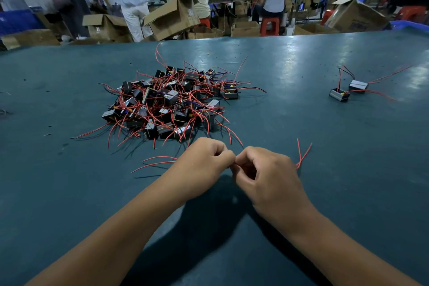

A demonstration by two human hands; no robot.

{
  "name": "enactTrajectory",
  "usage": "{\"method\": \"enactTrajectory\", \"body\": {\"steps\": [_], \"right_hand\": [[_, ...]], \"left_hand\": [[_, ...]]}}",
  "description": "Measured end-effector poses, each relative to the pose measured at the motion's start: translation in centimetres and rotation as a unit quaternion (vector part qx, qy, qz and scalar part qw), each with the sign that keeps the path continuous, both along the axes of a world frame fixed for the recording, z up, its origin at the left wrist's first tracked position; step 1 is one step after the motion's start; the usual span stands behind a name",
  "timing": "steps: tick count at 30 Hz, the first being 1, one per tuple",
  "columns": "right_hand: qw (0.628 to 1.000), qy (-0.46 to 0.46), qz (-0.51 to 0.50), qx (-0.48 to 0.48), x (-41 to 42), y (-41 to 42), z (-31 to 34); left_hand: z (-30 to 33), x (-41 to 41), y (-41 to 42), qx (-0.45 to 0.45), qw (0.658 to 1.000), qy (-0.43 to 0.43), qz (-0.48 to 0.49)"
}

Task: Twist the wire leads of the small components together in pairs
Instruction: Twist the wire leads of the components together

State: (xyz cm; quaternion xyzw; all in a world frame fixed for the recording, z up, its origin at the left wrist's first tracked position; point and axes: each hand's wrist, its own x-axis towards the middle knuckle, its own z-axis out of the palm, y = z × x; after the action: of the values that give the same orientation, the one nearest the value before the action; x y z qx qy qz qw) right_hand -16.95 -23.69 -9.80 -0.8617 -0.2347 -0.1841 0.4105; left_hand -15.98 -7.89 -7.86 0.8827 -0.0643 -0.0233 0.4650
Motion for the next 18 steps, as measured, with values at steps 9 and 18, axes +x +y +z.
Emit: {"method": "enactTrajectory", "body": {"steps": [9,18], "right_hand": [[0.997,0.049,0.026,0.055,0.6,-0.6,0.3],[0.993,0.076,0.051,0.073,0.5,-0.8,0.3]], "left_hand": [[1.3,0.6,3.4,0.139,0.945,-0.247,-0.165],[1.5,0.7,3.6,0.190,0.912,-0.313,-0.185]]}}
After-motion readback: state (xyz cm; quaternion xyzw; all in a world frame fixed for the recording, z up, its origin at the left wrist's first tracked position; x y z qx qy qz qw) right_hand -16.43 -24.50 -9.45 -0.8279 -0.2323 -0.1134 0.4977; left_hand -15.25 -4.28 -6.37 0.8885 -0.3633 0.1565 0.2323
